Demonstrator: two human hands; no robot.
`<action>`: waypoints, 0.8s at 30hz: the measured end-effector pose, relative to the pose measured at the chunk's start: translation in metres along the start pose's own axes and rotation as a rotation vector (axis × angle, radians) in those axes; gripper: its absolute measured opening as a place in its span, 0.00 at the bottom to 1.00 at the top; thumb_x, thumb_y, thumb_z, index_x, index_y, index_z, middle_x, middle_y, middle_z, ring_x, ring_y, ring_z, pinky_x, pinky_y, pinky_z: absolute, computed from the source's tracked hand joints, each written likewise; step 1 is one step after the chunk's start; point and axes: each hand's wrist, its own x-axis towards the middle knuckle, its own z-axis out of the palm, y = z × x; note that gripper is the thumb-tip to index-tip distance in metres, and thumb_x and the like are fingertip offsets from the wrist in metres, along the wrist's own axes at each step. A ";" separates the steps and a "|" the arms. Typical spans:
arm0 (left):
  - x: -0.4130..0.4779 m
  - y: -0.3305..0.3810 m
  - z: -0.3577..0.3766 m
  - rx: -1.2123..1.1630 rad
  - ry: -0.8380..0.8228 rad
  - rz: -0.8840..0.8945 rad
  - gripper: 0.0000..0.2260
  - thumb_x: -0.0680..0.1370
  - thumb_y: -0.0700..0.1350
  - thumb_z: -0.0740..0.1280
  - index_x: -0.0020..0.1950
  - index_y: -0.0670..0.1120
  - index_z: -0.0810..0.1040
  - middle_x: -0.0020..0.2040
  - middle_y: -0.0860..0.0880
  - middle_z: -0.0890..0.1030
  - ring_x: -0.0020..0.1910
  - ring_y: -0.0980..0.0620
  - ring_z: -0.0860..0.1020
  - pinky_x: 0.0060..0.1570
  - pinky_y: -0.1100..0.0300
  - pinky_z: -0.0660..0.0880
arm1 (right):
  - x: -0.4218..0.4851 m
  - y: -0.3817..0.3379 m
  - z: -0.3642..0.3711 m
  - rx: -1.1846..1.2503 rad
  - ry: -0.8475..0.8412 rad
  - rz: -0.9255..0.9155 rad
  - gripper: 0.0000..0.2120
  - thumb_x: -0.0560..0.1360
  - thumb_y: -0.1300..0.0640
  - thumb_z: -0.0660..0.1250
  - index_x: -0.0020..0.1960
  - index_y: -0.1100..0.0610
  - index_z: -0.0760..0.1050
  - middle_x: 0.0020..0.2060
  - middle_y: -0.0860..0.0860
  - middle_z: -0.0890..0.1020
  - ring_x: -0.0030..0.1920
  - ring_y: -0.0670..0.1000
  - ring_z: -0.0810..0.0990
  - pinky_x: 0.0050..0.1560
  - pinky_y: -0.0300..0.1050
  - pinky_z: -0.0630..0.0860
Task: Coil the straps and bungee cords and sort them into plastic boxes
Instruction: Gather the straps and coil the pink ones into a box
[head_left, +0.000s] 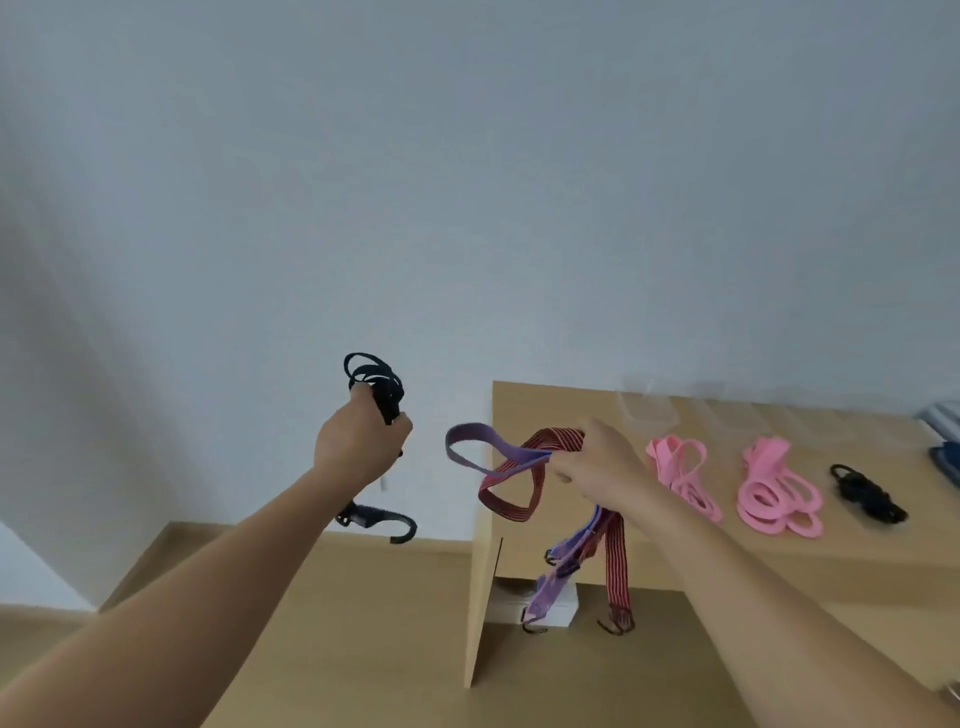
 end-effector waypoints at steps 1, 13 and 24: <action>0.001 0.001 0.000 -0.098 -0.053 0.017 0.11 0.77 0.49 0.65 0.54 0.47 0.67 0.37 0.51 0.79 0.32 0.55 0.76 0.33 0.57 0.70 | 0.000 -0.001 -0.001 -0.023 -0.006 -0.015 0.08 0.66 0.59 0.68 0.42 0.55 0.70 0.32 0.48 0.74 0.27 0.48 0.70 0.28 0.40 0.64; -0.046 0.088 0.063 -0.626 -0.786 0.549 0.11 0.71 0.34 0.74 0.44 0.46 0.74 0.33 0.56 0.77 0.31 0.58 0.74 0.34 0.65 0.71 | -0.027 0.008 -0.036 0.062 -0.107 -0.060 0.15 0.67 0.61 0.73 0.52 0.57 0.73 0.25 0.50 0.77 0.27 0.48 0.75 0.34 0.45 0.70; -0.036 0.204 0.115 -0.727 -0.609 0.259 0.10 0.70 0.42 0.74 0.49 0.45 0.77 0.35 0.48 0.82 0.30 0.53 0.80 0.32 0.58 0.77 | -0.061 0.145 -0.068 0.570 0.031 -0.023 0.06 0.75 0.56 0.72 0.47 0.58 0.77 0.29 0.54 0.78 0.32 0.51 0.78 0.37 0.46 0.77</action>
